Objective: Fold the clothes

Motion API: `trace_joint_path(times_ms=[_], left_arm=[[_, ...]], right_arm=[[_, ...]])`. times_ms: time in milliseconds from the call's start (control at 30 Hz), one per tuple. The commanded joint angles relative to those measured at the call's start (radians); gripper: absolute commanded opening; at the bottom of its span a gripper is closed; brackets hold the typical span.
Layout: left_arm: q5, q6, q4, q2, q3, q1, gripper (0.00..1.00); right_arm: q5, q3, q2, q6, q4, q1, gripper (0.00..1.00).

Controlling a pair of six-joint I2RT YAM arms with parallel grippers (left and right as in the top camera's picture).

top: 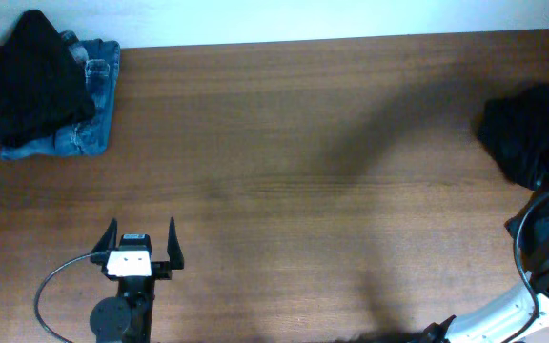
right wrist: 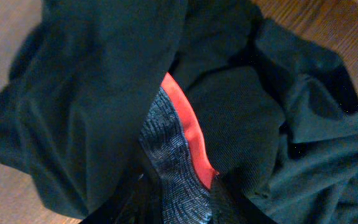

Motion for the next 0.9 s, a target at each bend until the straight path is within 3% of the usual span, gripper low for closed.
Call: trace_joint_path(times_ms=[0, 867], left_arm=[[0.011, 0.013, -0.006, -0.006, -0.002, 0.006, 0.99], [0.011, 0.013, -0.006, -0.006, -0.002, 0.006, 0.99]], right_arm=[[0.002, -0.009, 0.013, 0.005, 0.0, -0.003, 0.38], [0.091, -0.043, 0.026, 0.061, -0.008, -0.003, 0.39]])
